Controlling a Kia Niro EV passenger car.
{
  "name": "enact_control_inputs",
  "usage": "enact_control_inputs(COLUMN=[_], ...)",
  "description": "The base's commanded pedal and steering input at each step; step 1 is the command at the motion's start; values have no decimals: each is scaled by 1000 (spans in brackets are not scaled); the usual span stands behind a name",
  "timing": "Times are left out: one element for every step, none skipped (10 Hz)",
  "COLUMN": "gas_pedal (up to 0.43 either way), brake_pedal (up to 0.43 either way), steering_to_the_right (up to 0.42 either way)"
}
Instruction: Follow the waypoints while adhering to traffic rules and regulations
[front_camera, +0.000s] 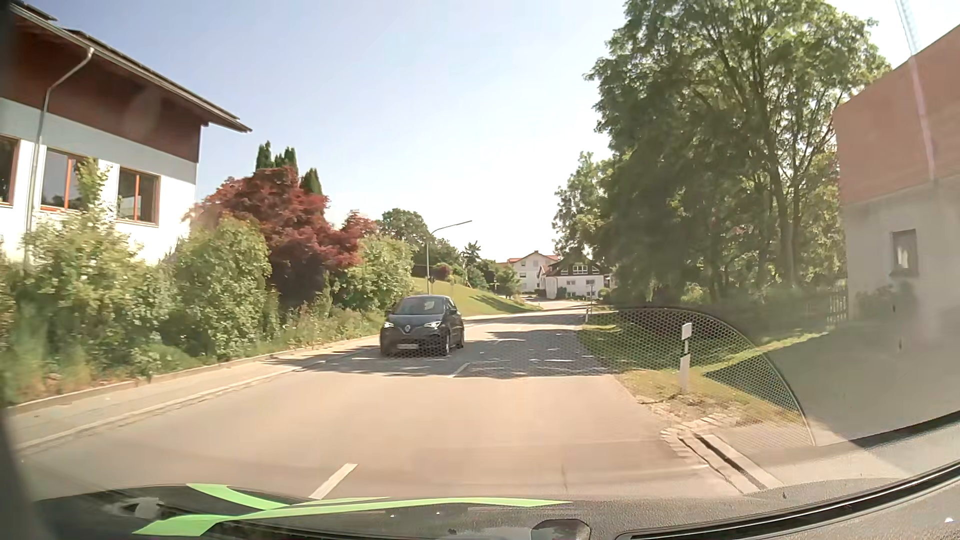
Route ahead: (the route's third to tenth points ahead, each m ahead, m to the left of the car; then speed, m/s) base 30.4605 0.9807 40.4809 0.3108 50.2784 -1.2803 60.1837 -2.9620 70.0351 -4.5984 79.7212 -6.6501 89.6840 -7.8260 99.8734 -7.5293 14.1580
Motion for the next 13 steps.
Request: enact_control_inputs(gas_pedal=[138,138,130,110,98,98,118,118,130,130,130,130,130], brake_pedal=[0,0,0,0,0,0,0,0,0,0,0,0,0], steering_to_the_right=[16,17,16,15,14,14,14,14,14,14,14,14,14])
